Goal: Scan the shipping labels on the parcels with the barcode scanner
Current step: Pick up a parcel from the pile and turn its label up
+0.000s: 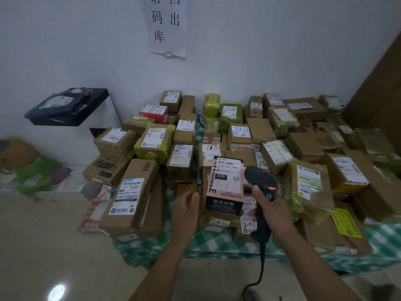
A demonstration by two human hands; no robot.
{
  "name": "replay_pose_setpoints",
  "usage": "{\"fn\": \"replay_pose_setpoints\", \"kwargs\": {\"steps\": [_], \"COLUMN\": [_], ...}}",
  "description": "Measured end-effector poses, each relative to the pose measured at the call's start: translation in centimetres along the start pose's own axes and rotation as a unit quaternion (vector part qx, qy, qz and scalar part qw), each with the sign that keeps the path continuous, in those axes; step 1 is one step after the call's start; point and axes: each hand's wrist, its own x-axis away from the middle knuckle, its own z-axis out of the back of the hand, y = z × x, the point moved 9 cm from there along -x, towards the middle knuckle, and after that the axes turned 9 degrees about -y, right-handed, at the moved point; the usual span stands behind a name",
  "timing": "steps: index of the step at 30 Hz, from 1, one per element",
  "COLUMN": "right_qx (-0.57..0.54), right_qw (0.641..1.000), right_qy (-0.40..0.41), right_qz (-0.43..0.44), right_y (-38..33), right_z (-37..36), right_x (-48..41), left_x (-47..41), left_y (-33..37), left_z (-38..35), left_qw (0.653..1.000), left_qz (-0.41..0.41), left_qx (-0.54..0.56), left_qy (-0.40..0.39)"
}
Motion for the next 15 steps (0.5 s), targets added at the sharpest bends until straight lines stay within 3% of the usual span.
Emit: {"fn": "replay_pose_setpoints", "kwargs": {"steps": [4, 6, 9, 15], "right_qx": [-0.029, -0.033, -0.037, -0.052], "right_qw": [0.997, 0.996, 0.996, 0.993], "right_qy": [-0.046, -0.066, -0.071, -0.099], "right_qz": [-0.047, -0.054, -0.038, -0.027], "right_y": [0.9, 1.0, 0.5, -0.7], "right_z": [-1.1, -1.8, -2.5, -4.1], "right_x": [-0.5, -0.4, 0.0, 0.1], "left_x": [0.2, 0.2, 0.3, 0.0], "left_y": [3.5, 4.1, 3.9, 2.1], "left_z": [-3.1, -4.1, -3.6, -0.6], "left_qw": [0.989, 0.985, 0.99, 0.968], "left_qz": [-0.022, -0.01, 0.024, 0.059], "left_qx": [0.014, 0.01, 0.04, 0.232], "left_qy": [-0.143, -0.173, -0.136, -0.077]}}
